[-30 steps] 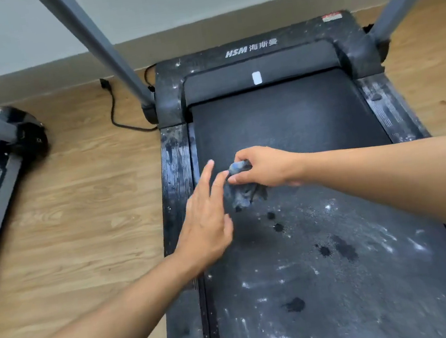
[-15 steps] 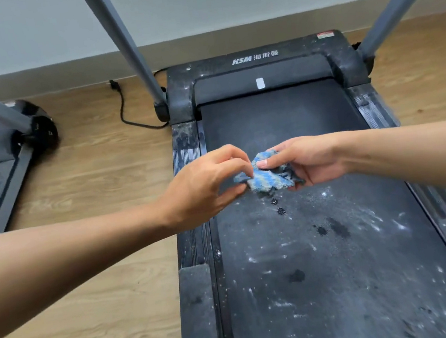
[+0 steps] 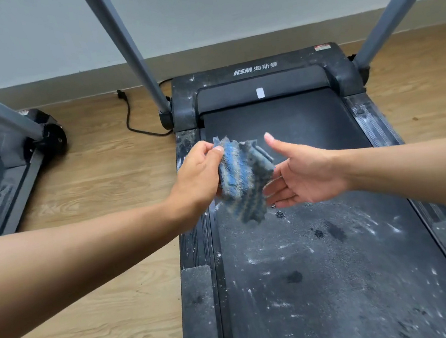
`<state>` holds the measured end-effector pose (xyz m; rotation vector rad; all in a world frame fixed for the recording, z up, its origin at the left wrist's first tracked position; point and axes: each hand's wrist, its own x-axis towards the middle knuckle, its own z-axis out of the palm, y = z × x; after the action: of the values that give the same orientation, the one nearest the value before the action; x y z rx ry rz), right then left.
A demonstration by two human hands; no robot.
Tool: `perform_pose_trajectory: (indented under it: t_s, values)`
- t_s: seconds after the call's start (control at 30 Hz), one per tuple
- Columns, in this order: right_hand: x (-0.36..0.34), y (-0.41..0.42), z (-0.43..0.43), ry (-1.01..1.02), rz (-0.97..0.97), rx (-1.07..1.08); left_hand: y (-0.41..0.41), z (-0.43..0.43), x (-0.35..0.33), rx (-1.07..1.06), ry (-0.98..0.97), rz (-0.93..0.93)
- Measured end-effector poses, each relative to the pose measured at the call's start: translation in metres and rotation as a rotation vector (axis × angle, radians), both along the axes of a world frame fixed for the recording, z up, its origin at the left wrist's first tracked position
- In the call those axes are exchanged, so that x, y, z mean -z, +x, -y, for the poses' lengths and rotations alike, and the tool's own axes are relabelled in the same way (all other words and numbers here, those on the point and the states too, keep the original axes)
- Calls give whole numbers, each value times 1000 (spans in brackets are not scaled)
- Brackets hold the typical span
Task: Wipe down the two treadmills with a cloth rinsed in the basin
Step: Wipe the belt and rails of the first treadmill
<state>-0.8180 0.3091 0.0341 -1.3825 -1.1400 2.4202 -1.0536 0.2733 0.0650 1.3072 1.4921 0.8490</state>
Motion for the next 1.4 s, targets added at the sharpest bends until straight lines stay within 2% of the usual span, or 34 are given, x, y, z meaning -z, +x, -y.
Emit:
perform_pose_trajectory:
  t_s: [0.1,0.2,0.33,0.47,0.6,0.7,0.83,1.0,1.13,1.27,1.33,1.4]
  values:
    - [-5,-5,5,-53,-134,30,2,-11,-5,-181,-68,80]
    - [-10,-18,15,25,-189,-2,-3,-21,-5,-265,-119,154]
    - [-11,-35,21,141,-185,106,-13,-23,-6,-267,-156,118]
    - [-12,-39,17,152,-194,201,-19,-22,-5,-235,-184,72]
    - [-10,-42,13,174,-172,258,-27,-23,0,-151,-211,147]
    - [-11,-42,10,240,-120,346,-35,-23,-1,9,-246,214]
    - [-17,-40,4,286,-72,397,-42,-21,-2,232,-268,91]
    - [-20,-37,-3,327,9,305,-46,-27,5,197,-200,-114]
    - [-26,-40,-4,453,120,158,-40,-29,1,175,-43,-224]
    - [-34,-49,-7,772,399,-90,-35,-34,-3,304,-88,-206]
    - [-31,-51,-13,823,434,-79,-33,-38,3,315,-108,-93]
    - [-33,-55,-22,861,448,-37,-28,-40,15,205,-108,75]
